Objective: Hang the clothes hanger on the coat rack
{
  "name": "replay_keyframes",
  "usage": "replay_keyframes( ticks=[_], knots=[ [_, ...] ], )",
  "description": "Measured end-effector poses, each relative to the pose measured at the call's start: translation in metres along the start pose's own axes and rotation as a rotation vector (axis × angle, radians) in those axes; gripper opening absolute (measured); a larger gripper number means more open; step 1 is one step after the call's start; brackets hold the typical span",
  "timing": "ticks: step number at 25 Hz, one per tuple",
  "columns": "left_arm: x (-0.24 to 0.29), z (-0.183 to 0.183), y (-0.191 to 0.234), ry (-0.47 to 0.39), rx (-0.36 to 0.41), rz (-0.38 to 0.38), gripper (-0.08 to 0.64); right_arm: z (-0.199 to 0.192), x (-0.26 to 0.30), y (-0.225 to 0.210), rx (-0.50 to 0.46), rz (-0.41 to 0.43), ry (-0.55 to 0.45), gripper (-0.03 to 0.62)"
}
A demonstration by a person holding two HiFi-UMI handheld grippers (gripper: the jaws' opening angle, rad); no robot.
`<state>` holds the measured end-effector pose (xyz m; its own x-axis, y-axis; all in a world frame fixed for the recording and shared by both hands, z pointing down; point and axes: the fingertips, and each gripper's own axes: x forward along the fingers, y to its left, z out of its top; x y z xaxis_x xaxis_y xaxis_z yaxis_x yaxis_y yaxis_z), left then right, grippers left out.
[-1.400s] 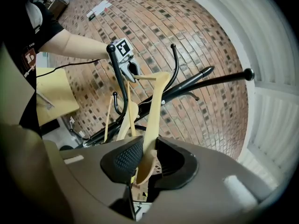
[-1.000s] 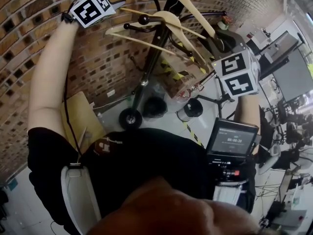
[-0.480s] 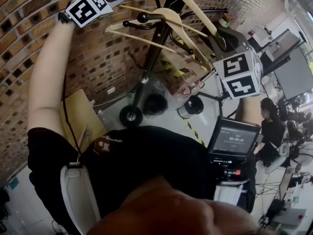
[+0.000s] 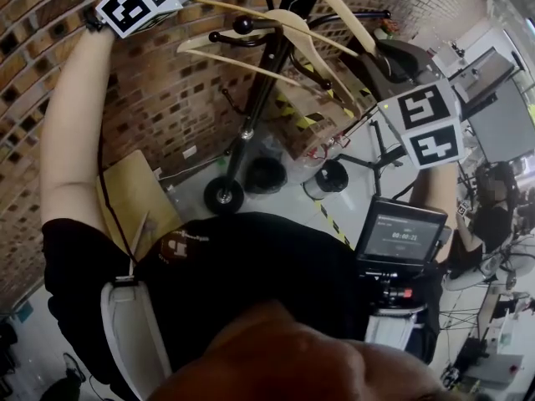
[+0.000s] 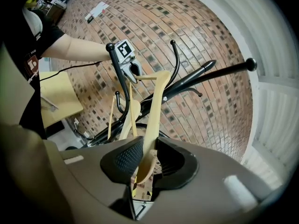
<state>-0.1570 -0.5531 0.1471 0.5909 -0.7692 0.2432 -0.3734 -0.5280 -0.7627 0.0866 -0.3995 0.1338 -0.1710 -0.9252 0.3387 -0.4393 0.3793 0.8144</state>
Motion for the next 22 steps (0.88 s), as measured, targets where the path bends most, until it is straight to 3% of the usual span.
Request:
replay_keyframes(
  ticks=[10, 17, 22],
  knots=[
    [-0.016, 0.002, 0.006, 0.005, 0.007, 0.024, 0.095, 0.009, -0.003, -0.003, -0.001, -0.004, -0.014, 0.107],
    [0.016, -0.012, -0.011, 0.043, -0.012, -0.004, 0.097, -0.018, 0.022, 0.004, 0.005, -0.015, 0.061, 0.109],
    [0.026, -0.017, -0.011, -0.021, -0.054, 0.04, 0.1, -0.021, 0.029, 0.007, -0.001, -0.041, 0.048, 0.11]
  ],
)
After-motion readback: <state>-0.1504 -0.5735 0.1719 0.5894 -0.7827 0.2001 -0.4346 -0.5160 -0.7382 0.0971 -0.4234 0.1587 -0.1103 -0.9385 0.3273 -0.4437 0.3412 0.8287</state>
